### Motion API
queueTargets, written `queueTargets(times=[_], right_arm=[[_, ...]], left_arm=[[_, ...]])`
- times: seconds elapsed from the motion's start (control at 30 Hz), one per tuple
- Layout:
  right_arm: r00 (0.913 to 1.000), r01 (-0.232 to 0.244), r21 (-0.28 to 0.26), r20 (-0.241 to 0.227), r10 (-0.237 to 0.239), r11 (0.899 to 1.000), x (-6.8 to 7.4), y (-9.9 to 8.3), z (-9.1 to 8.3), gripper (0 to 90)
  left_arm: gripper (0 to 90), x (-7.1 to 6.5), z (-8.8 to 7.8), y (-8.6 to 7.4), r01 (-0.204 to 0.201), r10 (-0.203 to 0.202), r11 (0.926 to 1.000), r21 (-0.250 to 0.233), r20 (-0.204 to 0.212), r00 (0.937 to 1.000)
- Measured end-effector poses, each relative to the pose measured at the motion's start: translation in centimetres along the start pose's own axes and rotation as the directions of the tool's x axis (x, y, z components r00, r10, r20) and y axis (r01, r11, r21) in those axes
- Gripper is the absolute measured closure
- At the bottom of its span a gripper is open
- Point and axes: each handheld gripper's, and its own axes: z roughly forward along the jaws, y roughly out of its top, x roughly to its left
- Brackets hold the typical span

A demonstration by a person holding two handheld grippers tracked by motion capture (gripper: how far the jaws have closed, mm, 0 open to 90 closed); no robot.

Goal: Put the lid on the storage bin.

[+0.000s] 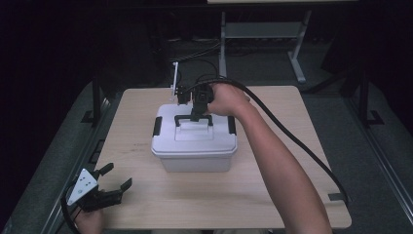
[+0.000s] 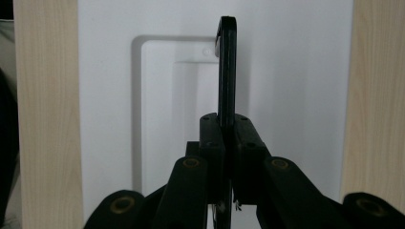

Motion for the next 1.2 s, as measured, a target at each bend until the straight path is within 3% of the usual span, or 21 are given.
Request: queueTargets(times=[0.57,1.2], right_arm=[[0.9998,-0.01,0.003,-0.018,0.01,1.0,-0.9,0.1,1.1,84.3],[0.9994,-0.024,0.013,-0.027,0.024,1.0,-1.0,-0.3,1.6,84.2]], left_arm=[[13.5,0.2,-0.1,0.0,0.007,-0.007,1.0,-0.003,-0.004,1.0],[13.5,0.1,0.2,0.1,0.009,-0.009,0.9999,-0.006,-0.002,1.0]])
